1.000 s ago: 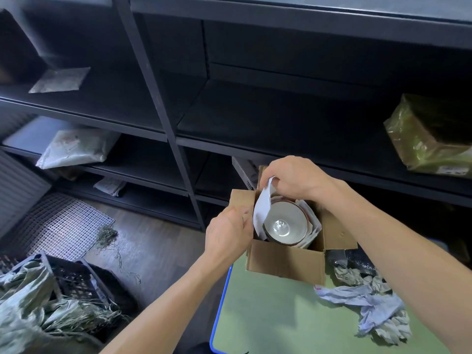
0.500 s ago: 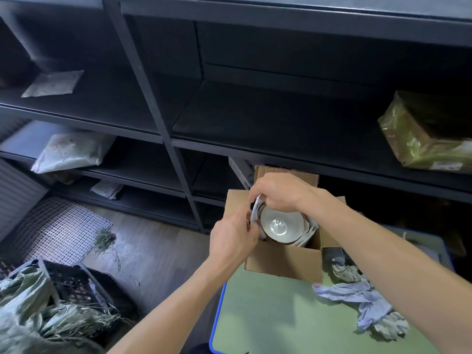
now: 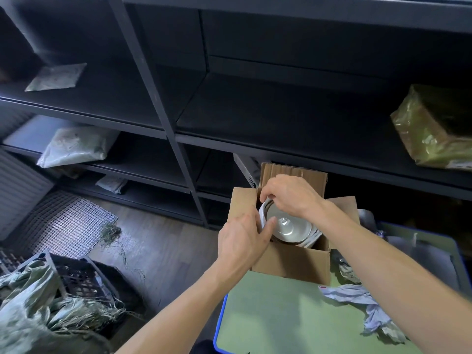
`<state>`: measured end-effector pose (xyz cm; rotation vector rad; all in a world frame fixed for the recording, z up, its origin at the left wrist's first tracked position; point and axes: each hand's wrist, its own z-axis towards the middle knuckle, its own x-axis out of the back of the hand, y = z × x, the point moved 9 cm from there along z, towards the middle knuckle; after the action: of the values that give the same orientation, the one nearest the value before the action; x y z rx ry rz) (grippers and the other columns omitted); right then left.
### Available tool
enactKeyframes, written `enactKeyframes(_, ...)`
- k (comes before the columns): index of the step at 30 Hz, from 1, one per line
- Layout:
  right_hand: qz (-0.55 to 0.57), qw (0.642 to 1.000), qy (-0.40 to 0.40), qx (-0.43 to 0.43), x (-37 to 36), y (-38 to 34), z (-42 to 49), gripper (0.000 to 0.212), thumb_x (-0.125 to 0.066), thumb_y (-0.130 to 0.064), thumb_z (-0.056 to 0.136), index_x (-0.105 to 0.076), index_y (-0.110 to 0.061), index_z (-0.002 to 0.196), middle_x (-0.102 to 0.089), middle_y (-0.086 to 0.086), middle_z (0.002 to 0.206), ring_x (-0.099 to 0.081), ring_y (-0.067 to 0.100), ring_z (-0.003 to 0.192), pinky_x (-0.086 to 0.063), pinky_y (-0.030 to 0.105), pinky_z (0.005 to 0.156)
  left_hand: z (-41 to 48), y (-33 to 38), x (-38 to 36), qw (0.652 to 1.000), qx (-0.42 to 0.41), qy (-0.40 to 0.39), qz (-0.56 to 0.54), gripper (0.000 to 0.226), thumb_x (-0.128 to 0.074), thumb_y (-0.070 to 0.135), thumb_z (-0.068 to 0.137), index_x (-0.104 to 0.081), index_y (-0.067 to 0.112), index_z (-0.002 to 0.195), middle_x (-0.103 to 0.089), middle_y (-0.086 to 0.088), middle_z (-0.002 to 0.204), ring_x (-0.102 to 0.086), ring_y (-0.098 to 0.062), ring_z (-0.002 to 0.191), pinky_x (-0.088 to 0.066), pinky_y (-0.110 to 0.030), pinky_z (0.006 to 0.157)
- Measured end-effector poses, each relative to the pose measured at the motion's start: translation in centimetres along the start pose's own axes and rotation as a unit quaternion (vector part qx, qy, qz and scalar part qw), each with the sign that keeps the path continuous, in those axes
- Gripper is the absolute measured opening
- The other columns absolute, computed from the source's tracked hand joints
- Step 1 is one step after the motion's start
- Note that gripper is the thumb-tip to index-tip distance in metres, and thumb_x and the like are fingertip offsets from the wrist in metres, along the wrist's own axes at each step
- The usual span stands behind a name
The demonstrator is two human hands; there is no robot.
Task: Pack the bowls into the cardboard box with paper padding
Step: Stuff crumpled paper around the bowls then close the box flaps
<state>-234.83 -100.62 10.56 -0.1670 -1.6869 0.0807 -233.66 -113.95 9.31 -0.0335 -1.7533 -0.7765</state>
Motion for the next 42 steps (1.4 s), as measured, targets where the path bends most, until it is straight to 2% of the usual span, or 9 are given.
enactKeyframes(4, 0.013, 1.0, 0.021, -0.007, 0.2, 0.6, 0.1, 0.03, -0.048, -0.015, 0.099, -0.069, -0.032, 0.113, -0.066, -0.013, 0.117, -0.057, 0.013, 0.114, -0.051, 0.035, 0.085, 0.8, -0.3, -1.5, 0.998, -0.016, -0.051, 0.043, 0.031, -0.047, 0.037, 0.094, -0.061, 0.014, 0.078, -0.063, -0.003, 0.068, -0.053, -0.028, 0.063, -0.044, -0.032, 0.058)
enactKeyframes(9, 0.02, 1.0, 0.017, -0.015, -1.0, 0.5, 0.4, 0.029, -0.052, -0.01, 0.095, -0.071, -0.027, 0.108, -0.068, -0.008, 0.111, -0.06, 0.017, 0.109, -0.052, 0.036, 0.085, 1.1, 0.2, -2.9, 0.994, -0.024, -0.092, 0.049, 0.035, -0.048, 0.026, 0.092, -0.041, 0.014, 0.059, -0.041, 0.0, 0.054, -0.037, -0.023, 0.054, -0.03, -0.03, 0.048)
enactKeyframes(13, 0.036, 0.999, 0.013, -0.018, -1.9, 0.0, 0.0, 0.028, -0.051, -0.013, 0.098, -0.07, -0.026, 0.113, -0.067, -0.009, 0.115, -0.058, 0.016, 0.111, -0.052, 0.037, 0.086, 1.5, 0.3, -3.4, 0.993, -0.03, -0.11, 0.041, 0.033, -0.051, 0.028, 0.092, -0.043, 0.016, 0.062, -0.039, 0.002, 0.053, -0.041, -0.022, 0.059, -0.025, -0.028, 0.045)
enactKeyframes(20, 0.043, 0.998, 0.034, -0.04, -1.3, 0.4, -0.6, 0.035, -0.049, -0.007, 0.097, -0.069, -0.026, 0.119, -0.066, -0.012, 0.119, -0.052, 0.011, 0.112, -0.051, 0.035, 0.088, 1.8, -0.4, -3.8, 0.99, -0.034, -0.135, 0.01, 0.029, -0.058, 0.038, 0.091, -0.06, 0.015, 0.072, -0.051, 0.003, 0.058, -0.049, -0.023, 0.061, -0.038, -0.029, 0.053)
enactKeyframes(24, 0.052, 0.997, 0.011, -0.047, -2.5, 0.0, -1.5, 0.04, -0.047, -0.005, 0.095, -0.067, -0.026, 0.123, -0.066, -0.012, 0.124, -0.052, 0.011, 0.116, -0.05, 0.034, 0.092, 1.8, -0.1, -3.5, 0.991, -0.051, -0.125, 0.009, 0.031, -0.055, 0.039, 0.093, -0.052, 0.02, 0.068, -0.047, 0.005, 0.058, -0.047, -0.018, 0.061, -0.033, -0.027, 0.049)
enactKeyframes(28, 0.047, 0.995, 0.034, -0.077, -1.4, 1.1, -2.5, 0.041, -0.045, -0.006, 0.096, -0.064, -0.026, 0.127, -0.06, -0.012, 0.13, -0.049, 0.013, 0.121, -0.048, 0.034, 0.095, 1.7, -0.8, -3.1, 0.993, -0.048, -0.109, -0.003, 0.033, -0.051, 0.045, 0.093, -0.064, 0.018, 0.079, -0.057, 0.002, 0.063, -0.052, -0.021, 0.064, -0.041, -0.03, 0.057)
enactKeyframes(34, 0.042, 0.993, 0.034, -0.109, -1.3, 1.1, -3.8, 0.042, -0.049, -0.008, 0.095, -0.064, -0.033, 0.126, -0.062, -0.016, 0.126, -0.048, 0.011, 0.118, -0.049, 0.033, 0.089, 2.5, -1.1, -2.6, 0.994, -0.067, -0.08, 0.015, 0.027, -0.049, 0.045, 0.093, -0.065, 0.023, 0.09, -0.066, 0.001, 0.078, -0.054, -0.022, 0.069, -0.045, -0.03, 0.061)
enactKeyframes(37, 0.056, 0.993, 0.044, -0.098, -2.3, -0.2, -4.6, 0.03, -0.053, -0.02, 0.094, -0.068, -0.037, 0.113, -0.064, -0.017, 0.12, -0.05, 0.011, 0.112, -0.044, 0.037, 0.096, 2.5, -0.3, -2.7, 0.989, -0.104, -0.083, 0.067, 0.025, -0.045, 0.038, 0.095, -0.062, 0.02, 0.092, -0.066, -0.002, 0.086, -0.053, -0.024, 0.071, -0.042, -0.03, 0.06)
enactKeyframes(42, 0.11, 0.982, 0.089, -0.127, -3.8, -0.6, -6.4, 0.009, -0.06, -0.029, 0.09, -0.068, -0.023, 0.089, -0.068, -0.007, 0.096, -0.06, 0.018, 0.099, -0.042, 0.037, 0.094, 2.9, -0.6, -1.6, 0.996, -0.073, -0.053, 0.021, 0.017, -0.044, 0.031, 0.097, -0.058, 0.023, 0.103, -0.059, -0.004, 0.087, -0.05, -0.03, 0.074, -0.039, -0.031, 0.065)
